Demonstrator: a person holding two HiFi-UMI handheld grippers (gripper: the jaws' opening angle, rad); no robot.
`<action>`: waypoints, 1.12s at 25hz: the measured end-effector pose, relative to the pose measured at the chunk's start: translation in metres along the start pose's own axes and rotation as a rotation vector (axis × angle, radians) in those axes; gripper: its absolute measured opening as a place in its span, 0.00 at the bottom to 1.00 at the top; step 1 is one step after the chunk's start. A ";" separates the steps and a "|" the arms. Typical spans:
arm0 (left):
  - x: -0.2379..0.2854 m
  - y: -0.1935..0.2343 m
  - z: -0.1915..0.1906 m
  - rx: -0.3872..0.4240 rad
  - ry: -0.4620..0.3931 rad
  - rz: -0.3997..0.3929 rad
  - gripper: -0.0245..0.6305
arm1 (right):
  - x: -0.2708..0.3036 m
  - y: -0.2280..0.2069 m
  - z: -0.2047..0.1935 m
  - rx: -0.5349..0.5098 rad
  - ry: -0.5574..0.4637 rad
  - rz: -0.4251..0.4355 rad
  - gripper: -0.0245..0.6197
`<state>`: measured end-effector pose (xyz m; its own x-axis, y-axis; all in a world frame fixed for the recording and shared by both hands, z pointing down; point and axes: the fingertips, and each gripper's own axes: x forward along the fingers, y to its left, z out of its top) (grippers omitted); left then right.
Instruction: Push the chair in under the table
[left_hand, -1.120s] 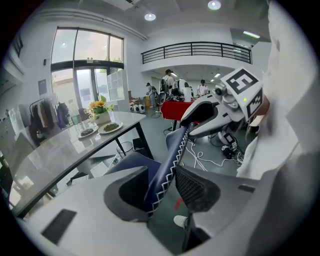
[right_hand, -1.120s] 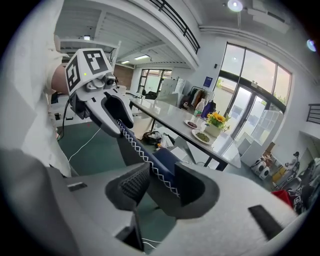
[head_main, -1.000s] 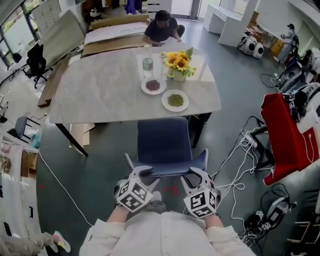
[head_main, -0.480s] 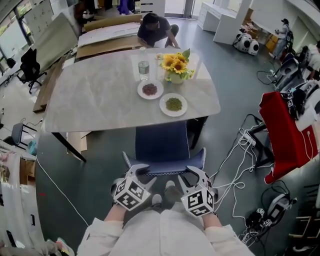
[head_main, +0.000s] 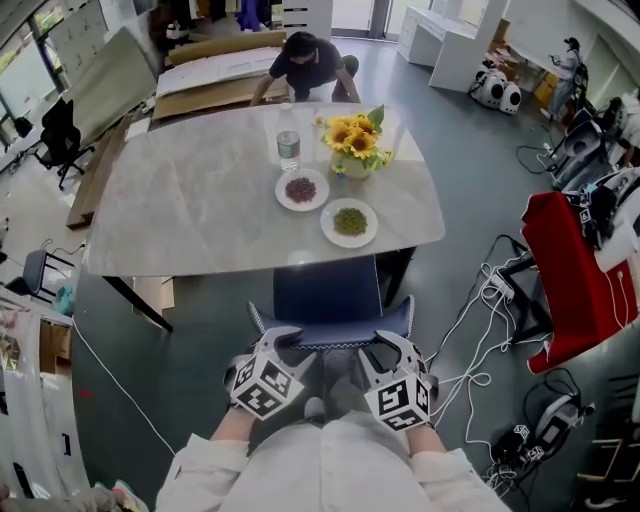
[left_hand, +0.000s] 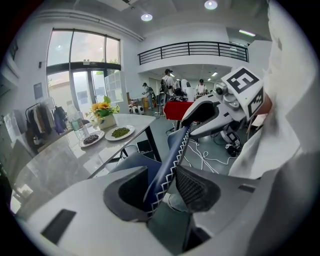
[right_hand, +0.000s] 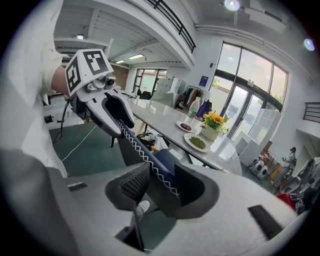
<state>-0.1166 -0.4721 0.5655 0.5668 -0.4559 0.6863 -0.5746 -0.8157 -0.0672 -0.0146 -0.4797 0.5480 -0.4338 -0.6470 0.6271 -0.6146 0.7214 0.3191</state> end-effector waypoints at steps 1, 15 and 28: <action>0.002 0.003 0.002 0.000 0.001 0.000 0.31 | 0.003 -0.004 0.001 0.000 -0.001 0.000 0.23; 0.040 0.047 0.033 0.011 -0.009 0.014 0.31 | 0.040 -0.059 0.007 -0.005 0.004 -0.003 0.24; 0.063 0.075 0.053 0.024 -0.018 0.015 0.30 | 0.064 -0.096 0.012 -0.006 0.002 -0.008 0.24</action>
<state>-0.0923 -0.5808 0.5654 0.5687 -0.4746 0.6718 -0.5690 -0.8168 -0.0954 0.0081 -0.5932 0.5491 -0.4275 -0.6523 0.6259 -0.6140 0.7177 0.3285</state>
